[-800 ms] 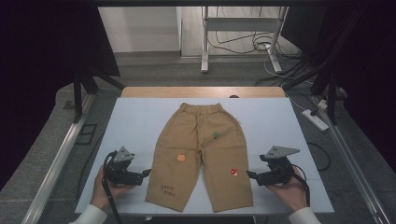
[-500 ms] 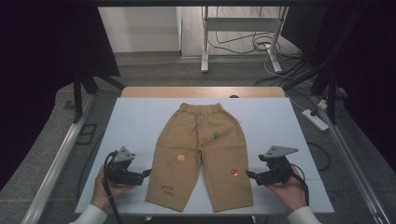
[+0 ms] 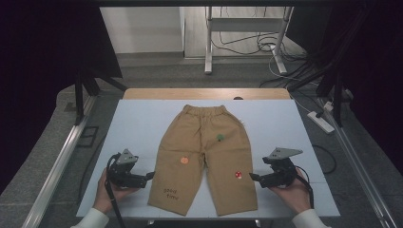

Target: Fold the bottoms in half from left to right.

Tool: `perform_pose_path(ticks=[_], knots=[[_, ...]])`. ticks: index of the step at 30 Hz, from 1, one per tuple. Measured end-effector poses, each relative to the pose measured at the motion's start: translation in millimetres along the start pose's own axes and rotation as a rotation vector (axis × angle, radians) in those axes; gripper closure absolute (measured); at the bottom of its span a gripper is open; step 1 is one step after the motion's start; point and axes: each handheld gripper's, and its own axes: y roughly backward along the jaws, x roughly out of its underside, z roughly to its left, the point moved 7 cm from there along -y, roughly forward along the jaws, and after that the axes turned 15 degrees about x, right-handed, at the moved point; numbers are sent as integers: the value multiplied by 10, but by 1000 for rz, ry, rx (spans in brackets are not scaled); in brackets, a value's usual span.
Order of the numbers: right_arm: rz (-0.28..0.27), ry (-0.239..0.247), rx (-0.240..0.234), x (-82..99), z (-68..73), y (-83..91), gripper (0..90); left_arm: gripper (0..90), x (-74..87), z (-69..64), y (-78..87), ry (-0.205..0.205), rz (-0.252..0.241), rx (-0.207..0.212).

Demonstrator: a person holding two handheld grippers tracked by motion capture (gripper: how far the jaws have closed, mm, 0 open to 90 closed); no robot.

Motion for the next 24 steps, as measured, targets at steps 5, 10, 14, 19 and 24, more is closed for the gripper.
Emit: perform_pose_path(ticks=[5, 10, 14, 19, 24], knots=[[-4, 3, -5, -31, 36, -15, 159, 91, 6, 12, 17, 1, -1, -4], [-15, 9, -17, -80, 96, -34, 160, 92, -3, 8, 24, -1, -5, -6], [-16, 12, -35, -115, 173, -44, 161, 93, -16, 3, 12, -1, -7, -4], [-29, 11, -46, -159, 215, -45, 162, 93, -17, -3, 8, -5, -4, -5], [-31, 12, -55, -197, 242, -69, 162, 93, -19, 4, 6, -1, -6, -5]])
